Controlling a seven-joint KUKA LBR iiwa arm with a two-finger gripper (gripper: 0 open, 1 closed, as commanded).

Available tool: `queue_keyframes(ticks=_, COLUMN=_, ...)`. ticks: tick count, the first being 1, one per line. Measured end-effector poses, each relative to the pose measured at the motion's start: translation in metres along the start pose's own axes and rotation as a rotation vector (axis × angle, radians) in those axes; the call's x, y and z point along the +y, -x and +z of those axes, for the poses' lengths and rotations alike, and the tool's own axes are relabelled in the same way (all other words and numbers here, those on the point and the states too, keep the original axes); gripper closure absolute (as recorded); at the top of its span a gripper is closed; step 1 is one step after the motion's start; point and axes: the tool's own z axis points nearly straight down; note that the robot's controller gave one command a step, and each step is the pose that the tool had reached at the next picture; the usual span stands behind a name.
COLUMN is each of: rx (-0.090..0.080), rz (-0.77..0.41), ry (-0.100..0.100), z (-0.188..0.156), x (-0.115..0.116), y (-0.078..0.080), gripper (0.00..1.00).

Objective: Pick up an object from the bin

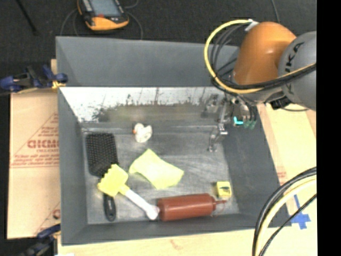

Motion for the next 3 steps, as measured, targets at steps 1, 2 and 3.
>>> queue_keyframes(ticks=1, rx=-0.008, rz=-0.001, ry=-0.001, z=-0.005, x=0.000, y=0.002, gripper=0.00)
queue_keyframes(ticks=2, rx=-0.009, rz=-0.087, ry=-0.001, z=0.024, x=0.047, y=-0.029, gripper=0.00)
queue_keyframes(ticks=3, rx=-0.009, rz=-0.252, ry=0.001, z=0.070, x=0.061, y=-0.066, gripper=0.00)
